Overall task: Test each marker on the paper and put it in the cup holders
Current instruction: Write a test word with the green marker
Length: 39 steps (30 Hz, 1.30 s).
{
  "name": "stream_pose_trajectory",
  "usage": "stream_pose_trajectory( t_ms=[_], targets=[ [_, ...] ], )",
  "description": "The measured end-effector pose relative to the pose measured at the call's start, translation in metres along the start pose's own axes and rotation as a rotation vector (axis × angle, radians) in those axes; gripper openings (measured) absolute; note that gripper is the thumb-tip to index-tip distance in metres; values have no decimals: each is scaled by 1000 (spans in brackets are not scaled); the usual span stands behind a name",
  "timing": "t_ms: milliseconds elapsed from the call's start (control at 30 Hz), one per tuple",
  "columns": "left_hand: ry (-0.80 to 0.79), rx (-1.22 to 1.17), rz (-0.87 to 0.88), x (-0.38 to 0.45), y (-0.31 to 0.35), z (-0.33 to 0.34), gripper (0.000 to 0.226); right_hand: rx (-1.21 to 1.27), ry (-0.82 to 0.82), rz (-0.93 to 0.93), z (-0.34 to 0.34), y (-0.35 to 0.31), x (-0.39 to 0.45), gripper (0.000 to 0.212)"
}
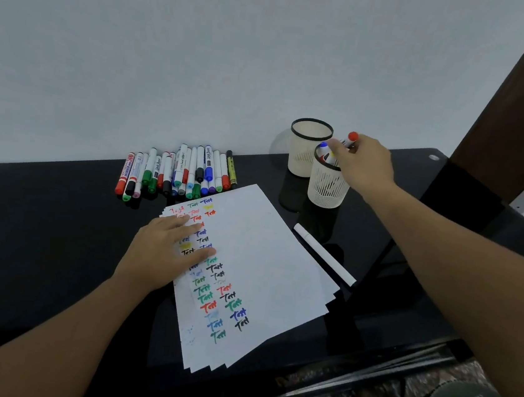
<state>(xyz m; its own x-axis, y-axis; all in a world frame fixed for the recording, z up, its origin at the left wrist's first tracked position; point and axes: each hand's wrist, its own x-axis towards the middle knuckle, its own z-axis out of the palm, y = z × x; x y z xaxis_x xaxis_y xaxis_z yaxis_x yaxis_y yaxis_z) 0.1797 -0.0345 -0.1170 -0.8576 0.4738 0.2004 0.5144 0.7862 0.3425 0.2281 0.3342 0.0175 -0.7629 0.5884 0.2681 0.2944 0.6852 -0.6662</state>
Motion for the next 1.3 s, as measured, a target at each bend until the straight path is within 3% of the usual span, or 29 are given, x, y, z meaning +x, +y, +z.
stream_pose_trajectory(
  t_ms=[233, 500, 667, 800, 900, 1300],
  targets=[
    [2, 1, -3, -2, 4, -5, 95, 49, 73, -61, -5, -2, -4, 60],
    [17, -53, -40, -5, 11, -8, 81, -31, 223, -432, 18, -29, -42, 22],
    [142, -116, -95, -7, 6, -5, 78, -101, 27, -613, 60, -39, -73, 13],
    [146, -121, -146, -4, 3, -3, 70, -249, -273, -527, 92, -37, -79, 22],
    [158, -153, -149, -4, 2, -3, 66, -276, -406, -456, 114, -34, -75, 33],
    [164, -176, -153, 1, -3, 0, 65, -503, -509, -430, 171, -48, -39, 55]
  ],
)
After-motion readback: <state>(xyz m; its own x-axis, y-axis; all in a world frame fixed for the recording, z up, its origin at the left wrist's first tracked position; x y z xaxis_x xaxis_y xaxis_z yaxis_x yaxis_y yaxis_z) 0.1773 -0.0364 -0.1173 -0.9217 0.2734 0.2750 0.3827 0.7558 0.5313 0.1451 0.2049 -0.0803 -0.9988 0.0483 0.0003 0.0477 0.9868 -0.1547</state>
